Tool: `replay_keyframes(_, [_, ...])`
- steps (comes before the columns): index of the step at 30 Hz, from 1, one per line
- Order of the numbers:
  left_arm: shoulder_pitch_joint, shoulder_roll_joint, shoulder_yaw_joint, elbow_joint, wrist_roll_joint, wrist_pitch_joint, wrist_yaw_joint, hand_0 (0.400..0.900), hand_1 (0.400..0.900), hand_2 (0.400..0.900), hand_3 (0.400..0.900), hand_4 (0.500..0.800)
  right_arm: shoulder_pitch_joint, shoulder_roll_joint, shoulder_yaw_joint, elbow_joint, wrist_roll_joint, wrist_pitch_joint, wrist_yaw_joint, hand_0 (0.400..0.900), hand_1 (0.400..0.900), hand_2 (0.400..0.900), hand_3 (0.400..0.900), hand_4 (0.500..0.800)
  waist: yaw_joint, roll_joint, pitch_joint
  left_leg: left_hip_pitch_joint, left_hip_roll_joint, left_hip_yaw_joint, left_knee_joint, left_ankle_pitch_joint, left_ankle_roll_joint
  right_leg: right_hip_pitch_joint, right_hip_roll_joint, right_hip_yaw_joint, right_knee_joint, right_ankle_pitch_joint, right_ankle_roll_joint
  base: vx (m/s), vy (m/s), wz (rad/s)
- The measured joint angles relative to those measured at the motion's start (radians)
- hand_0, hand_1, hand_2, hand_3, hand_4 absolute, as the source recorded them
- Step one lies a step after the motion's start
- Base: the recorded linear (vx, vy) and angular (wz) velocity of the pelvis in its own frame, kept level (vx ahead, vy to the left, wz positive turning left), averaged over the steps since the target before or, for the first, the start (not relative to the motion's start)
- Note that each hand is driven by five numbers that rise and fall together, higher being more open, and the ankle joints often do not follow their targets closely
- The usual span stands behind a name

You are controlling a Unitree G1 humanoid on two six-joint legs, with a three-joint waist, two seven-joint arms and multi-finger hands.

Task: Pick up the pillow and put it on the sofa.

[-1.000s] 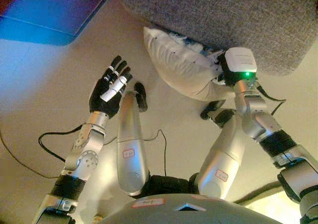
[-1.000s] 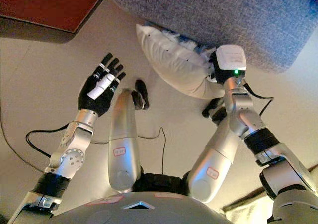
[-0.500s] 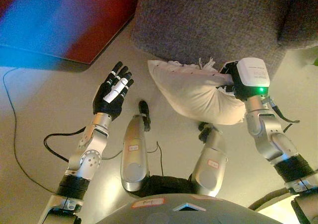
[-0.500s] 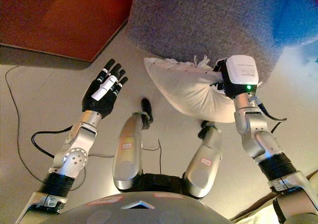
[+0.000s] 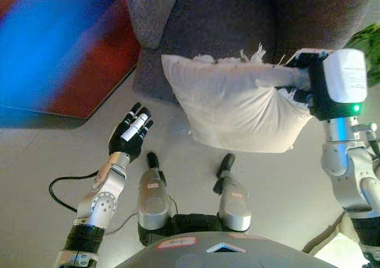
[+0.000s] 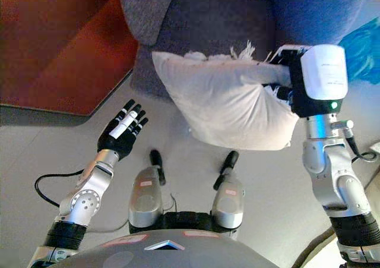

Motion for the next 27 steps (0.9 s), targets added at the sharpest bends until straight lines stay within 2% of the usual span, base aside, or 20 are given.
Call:
replay_keyframes(3, [0.026, -0.001, 0.0, 0.003, 0.001, 0.017, -0.001, 0.9, 0.9, 0.9, 0.9, 0.8, 0.0, -0.035, -0.002, 0.0, 0.081, -0.001, 0.004, 0.4, 0.4, 0.4, 0.4, 0.5, -0.012, -0.007, -0.081, 0.044, 0.0, 0.0, -0.045, 0.007, -0.01, 0.045, 0.011, -0.021, -0.033, 0.0, -0.001, 0.1, -0.009, 0.04])
replay_keyframes(5, [0.041, -0.002, 0.0, 0.007, 0.001, 0.017, -0.002, 0.9, 0.9, 0.9, 0.9, 0.8, -0.003, -0.089, -0.002, 0.002, 0.157, 0.001, 0.017, 0.4, 0.4, 0.4, 0.4, 0.5, -0.012, -0.004, -0.12, 0.083, 0.0, 0.008, -0.078, 0.013, -0.016, 0.071, 0.017, -0.024, -0.044, 0.0, -0.001, 0.11, -0.02, 0.09])
replay_keyframes(7, [0.064, -0.001, 0.0, 0.012, 0.001, 0.025, -0.005, 0.9, 0.9, 0.9, 0.9, 0.8, -0.018, -0.139, -0.002, 0.025, 0.24, 0.006, 0.066, 0.4, 0.4, 0.4, 0.4, 0.5, -0.009, -0.005, -0.167, 0.108, 0.0, 0.018, -0.103, 0.016, -0.021, 0.088, 0.023, -0.028, -0.057, 0.0, -0.001, 0.11, -0.037, 0.14])
replay_keyframes(9, [0.082, 0.001, 0.0, 0.016, 0.001, 0.036, -0.019, 0.9, 0.9, 0.9, 0.9, 0.8, -0.068, -0.159, 0.012, 0.108, 0.33, 0.014, 0.125, 0.4, 0.4, 0.4, 0.4, 0.5, -0.009, -0.013, -0.202, 0.13, 0.001, 0.019, -0.123, 0.02, -0.025, 0.109, 0.028, -0.053, -0.071, 0.0, -0.001, 0.13, -0.07, 0.21])
replay_keyframes(12, [0.096, 0.005, -0.001, 0.02, 0.001, 0.057, -0.049, 0.9, 0.9, 0.9, 0.9, 0.8, -0.182, -0.191, 0.075, 0.328, 0.412, 0.03, 0.207, 0.4, 0.4, 0.4, 0.4, 0.5, 0.009, -0.024, -0.223, 0.14, 0.001, 0.01, -0.129, 0.022, -0.027, 0.134, 0.031, -0.086, -0.084, 0.0, -0.001, 0.12, -0.114, 0.3])
replay_keyframes(13, [0.099, 0.007, -0.001, 0.02, 0.001, 0.061, -0.058, 0.9, 0.9, 0.9, 0.9, 0.8, -0.23, -0.201, 0.112, 0.429, 0.44, 0.037, 0.236, 0.9, 0.9, 0.9, 0.9, 0.8, 0.023, -0.029, -0.227, 0.138, 0.001, 0.002, -0.129, 0.024, -0.027, 0.14, 0.033, -0.099, -0.087, 0.0, -0.001, 0.09, -0.156, 0.36])
replay_keyframes(15, [0.097, 0.029, -0.005, 0.02, 0.001, 0.08, -0.077, 0.9, 0.9, 0.9, 0.9, 0.8, -0.366, -0.211, 0.229, 0.663, 0.484, 0.061, 0.265, 0.9, 0.9, 0.9, 0.9, 0.8, 0.041, -0.032, -0.229, 0.132, 0.002, -0.024, -0.129, 0.031, -0.028, 0.149, 0.036, -0.129, -0.088, 0.0, -0.001, 0.09, -0.195, 0.35])
replay_keyframes(16, [0.097, 0.033, -0.004, 0.019, 0.002, 0.081, -0.085, 0.9, 0.9, 0.9, 0.9, 0.8, -0.385, -0.213, 0.241, 0.718, 0.494, 0.095, 0.275, 0.9, 0.9, 0.9, 0.9, 0.8, 0.069, -0.029, -0.229, 0.123, 0.002, -0.036, -0.135, 0.038, -0.028, 0.15, 0.036, -0.137, -0.089, 0.0, -0.001, 0.06, -0.298, 0.39])
replay_keyframes(17, [0.102, 0.048, -0.003, 0.022, 0.002, 0.085, -0.088, 0.9, 0.9, 0.9, 0.9, 0.8, -0.454, -0.213, 0.317, 0.825, 0.495, 0.089, 0.266, 0.9, 0.9, 0.9, 0.9, 0.8, 0.086, -0.027, -0.228, 0.113, 0.002, -0.055, -0.139, 0.045, -0.029, 0.15, 0.04, -0.145, -0.088, 0.0, 0.0, -0.09, -0.324, 0.39])
replay_keyframes(18, [0.088, 0.075, -0.008, 0.028, 0.006, 0.101, -0.096, 0.9, 0.9, 0.9, 0.9, 0.8, -0.578, -0.213, 0.442, 0.984, 0.494, 0.108, 0.267, 0.9, 0.9, 0.9, 0.9, 0.8, 0.102, -0.026, -0.229, 0.113, 0.008, -0.088, -0.143, 0.048, -0.033, 0.149, 0.051, -0.161, -0.09, 0.0, 0.0, -0.07, -0.311, 0.31])
replay_keyframes(20, [0.053, 0.121, -0.01, 0.03, 0.017, 0.106, -0.118, 0.9, 0.9, 0.9, 0.9, 0.8, -0.774, -0.218, 0.614, 1.184, 0.494, 0.194, 0.263, 0.9, 0.9, 0.9, 0.9, 0.8, 0.134, -0.025, -0.22, 0.065, 0.017, -0.135, -0.152, 0.073, -0.041, 0.129, 0.065, -0.184, -0.09, 0.0, -0.002, -0.12, -0.212, 0.24])
replay_keyframes(23, [0.036, 0.175, -0.003, 0.027, 0.018, 0.115, -0.133, 0.9, 0.9, 0.9, 0.9, 0.8, -0.979, -0.224, 0.637, 1.286, 0.525, 0.253, 0.152, 0.9, 0.9, 0.9, 0.9, 0.8, 0.18, -0.015, -0.184, 0.031, 0.022, -0.161, -0.177, 0.11, -0.044, 0.102, 0.075, -0.189, -0.09, 0.007, -0.012, -0.01, -0.067, 0.2])
replay_keyframes(25, [0.043, 0.202, -0.001, 0.023, 0.019, 0.118, -0.136, 0.9, 0.9, 0.9, 0.9, 0.8, -1.073, -0.227, 0.637, 1.287, 0.535, 0.264, 0.076, 0.9, 0.9, 0.9, 0.9, 0.8, 0.207, -0.016, -0.169, 0.024, 0.022, -0.176, -0.188, 0.121, -0.045, 0.102, 0.078, -0.195, -0.09, 0.007, -0.013, 0.02, 0.014, 0.12])
replay_keyframes(27, [0.039, 0.21, 0.0, 0.015, 0.019, 0.119, -0.14, 0.9, 0.9, 0.9, 0.9, 0.8, -1.125, -0.246, 0.637, 1.283, 0.534, 0.259, 0.034, 0.9, 0.9, 0.9, 0.9, 0.8, 0.235, -0.024, -0.156, 0.018, 0.022, -0.186, -0.188, 0.124, -0.045, 0.104, 0.079, -0.207, -0.09, 0.007, -0.013, 0.05, 0.04, 0.04])
